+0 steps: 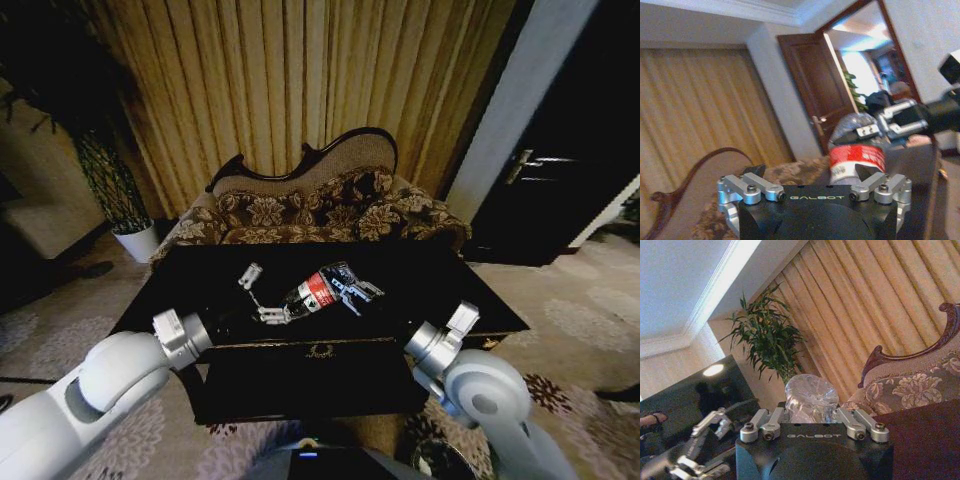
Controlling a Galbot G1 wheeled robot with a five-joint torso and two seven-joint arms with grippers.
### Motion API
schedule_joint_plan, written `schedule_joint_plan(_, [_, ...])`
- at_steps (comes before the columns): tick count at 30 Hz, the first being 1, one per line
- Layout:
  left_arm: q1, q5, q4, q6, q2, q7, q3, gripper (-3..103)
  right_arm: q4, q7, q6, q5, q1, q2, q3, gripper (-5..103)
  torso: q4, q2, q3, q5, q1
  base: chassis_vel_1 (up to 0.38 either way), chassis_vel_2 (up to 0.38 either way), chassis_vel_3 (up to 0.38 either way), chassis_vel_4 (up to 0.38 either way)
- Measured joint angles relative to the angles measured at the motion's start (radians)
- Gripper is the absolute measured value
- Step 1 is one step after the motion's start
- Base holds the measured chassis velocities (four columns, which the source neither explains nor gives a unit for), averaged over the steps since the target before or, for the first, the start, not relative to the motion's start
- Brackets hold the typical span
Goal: Move to the front of the table and place the trash on the table into the trash bin.
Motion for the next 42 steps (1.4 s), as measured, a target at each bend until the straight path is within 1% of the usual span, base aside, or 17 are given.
schedule_joint_plan(1, [0.0, 0.0, 0.0, 0.0, 0.0, 0.0, 0.0, 97, 0.0, 0.0, 0.0, 0.0, 0.0, 0.0, 0.0, 33, 0.0, 0.0, 0.0, 0.0, 0.0, 0.0, 0.0, 0.0, 0.0])
schedule_joint_plan(2, [0.0, -0.015, -0.01, 0.009, -0.012, -0.031, -0.007, 99, -0.009, -0.001, 0.005, -0.001, 0.011, 0.011, 0.006, 33, -0.0001, 0.0, 0.0, -0.0001, 0.0, 0.0, 0.0, 0.0, 0.0])
schedule_joint_plan(7, [-0.004, -0.033, -0.03, 0.037, -0.044, -0.091, -0.021, 100, -0.027, -0.002, 0.024, -0.012, 0.045, 0.031, 0.022, 33, 0.0, 0.0, 0.0, 0.0001, 0.0, 0.0, 0.0, 0.0, 0.0])
schedule_joint_plan(8, [-0.005, -0.032, -0.033, 0.066, -0.064, -0.142, -0.029, 100, -0.037, -0.002, 0.04, -0.037, 0.058, 0.035, 0.03, 33, -0.0001, 0.0, 0.0, 0.0, 0.0, 0.0, 0.0, 0.0, 0.0])
schedule_joint_plan(9, [-0.005, -0.031, -0.034, 0.094, -0.076, -0.168, -0.037, 100, -0.044, -0.002, 0.047, -0.062, 0.063, 0.037, 0.033, 33, -0.0001, 0.0, 0.0, 0.0, 0.0, 0.0, 0.0, 0.0, 0.0])
schedule_joint_plan(10, [-0.005, -0.031, -0.034, 0.094, -0.076, -0.168, -0.037, 100, -0.044, -0.002, 0.047, -0.062, 0.063, 0.037, 0.033, 33, -0.0001, 0.0, 0.0, 0.0, 0.0, 0.0, 0.0, 0.0, 0.0])
schedule_joint_plan(11, [-0.005, -0.041, -0.034, 0.166, -0.109, -0.249, -0.062, 100, -0.062, -0.003, 0.067, -0.124, 0.069, 0.041, 0.036, 33, 0.0, 0.0, 0.0, 0.0, 0.0, 0.0, 0.0, 0.0, 0.0])
schedule_joint_plan(13, [-0.004, -0.058, -0.034, 0.213, -0.143, -0.343, -0.093, 100, -0.09, -0.003, 0.088, -0.235, 0.071, 0.044, 0.038, 33, -0.0001, 0.0, 0.0, 0.0, 0.0, 0.0, 0.0, 0.0, 0.0])
schedule_joint_plan(14, [0.008, -0.069, -0.034, 0.255, -0.196, -0.436, -0.173, 100, -0.147, -0.003, 0.12, -0.395, 0.078, 0.048, 0.039, 33, -0.0002, 0.0, 0.0, -0.0001, 0.0, 0.0, 0.0, 0.0, 0.0])
schedule_joint_plan(15, [0.008, -0.069, -0.034, 0.255, -0.196, -0.436, -0.173, 100, -0.147, -0.003, 0.12, -0.395, 0.078, 0.048, 0.039, 33, -0.0002, 0.0, 0.0, -0.0001, 0.0, 0.0, 0.0, 0.0, 0.0])
schedule_joint_plan(16, [0.02, -0.074, -0.034, 0.274, -0.218, -0.474, -0.22, 100, -0.178, -0.003, 0.139, -0.445, 0.084, 0.052, 0.044, 33, 0.0, 0.0, 0.0, 0.0003, 0.0, 0.0, 0.0, 0.0, 0.0])
schedule_joint_plan(18, [0.049, -0.088, -0.034, 0.307, -0.25, -0.525, -0.303, 100, -0.214, -0.004, 0.165, -0.482, 0.097, 0.06, 0.057, 33, 0.0, 0.0, 0.0, 0.0, 0.0, 0.0, 0.0, 0.0, 0.0])
schedule_joint_plan(19, [0.049, -0.088, -0.034, 0.307, -0.25, -0.525, -0.303, 100, -0.214, -0.004, 0.165, -0.482, 0.097, 0.06, 0.057, 33, 0.0, 0.0, 0.0, 0.0, 0.0, 0.0, 0.0, 0.0, 0.0])
schedule_joint_plan(21, [0.073, -0.097, -0.034, 0.324, -0.273, -0.546, -0.377, 100, -0.248, -0.004, 0.19, -0.521, 0.113, 0.07, 0.065, 33, 0.0001, 0.0, 0.0, 0.0, 0.0, 0.0, 0.0, 0.0, 0.0])
schedule_joint_plan(26, [0.09, -0.091, -0.011, 0.325, -0.322, -0.547, -0.461, 100, -0.292, -0.004, 0.21, -0.592, 0.124, 0.078, 0.077, 33, -0.0001, 0.0, 0.0, 0.0002, 0.0, 0.0, 0.0, 0.0, 0.0])
schedule_joint_plan(35, [0.114, -0.044, 0.085, 0.269, -0.414, -0.54, -0.505, 100, -0.323, -0.005, 0.231, -0.608, 0.124, 0.077, 0.105, 33, 0.0001, 0.0, 0.0, -0.0002, 0.0, 0.0, 0.0, 0.0, 0.0])
schedule_joint_plan(42, [0.12, -0.042, 0.105, 0.26, -0.417, -0.53, -0.521, 100, -0.327, -0.005, 0.249, -0.615, 0.121, 0.069, 0.118, 33, 0.0, 0.0, 0.0, 0.0001, 0.0, 0.0, 0.0, 0.0, 0.0])
